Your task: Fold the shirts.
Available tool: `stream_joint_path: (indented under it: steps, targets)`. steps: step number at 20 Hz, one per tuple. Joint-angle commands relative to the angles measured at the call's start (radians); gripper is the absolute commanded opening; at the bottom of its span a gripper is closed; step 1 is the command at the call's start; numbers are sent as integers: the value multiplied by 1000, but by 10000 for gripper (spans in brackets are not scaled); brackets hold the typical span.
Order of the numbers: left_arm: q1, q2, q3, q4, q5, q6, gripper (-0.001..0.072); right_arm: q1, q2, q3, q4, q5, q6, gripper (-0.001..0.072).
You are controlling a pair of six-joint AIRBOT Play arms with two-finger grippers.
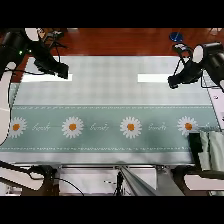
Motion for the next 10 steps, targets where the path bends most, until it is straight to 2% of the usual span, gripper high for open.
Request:
stream_joint_path:
  steps: [1,3,10]
  targets:
    - [-14,5,1,23,24,-43,715,-70,-3,1,195,-23,68,627]
    - [-28,10,0,23,61,-55,715,-109,-3,1,271,-35,66,625]
    - [-26,8,-22,27,81,-68,713,-124,-3,1,248,-39,64,617]
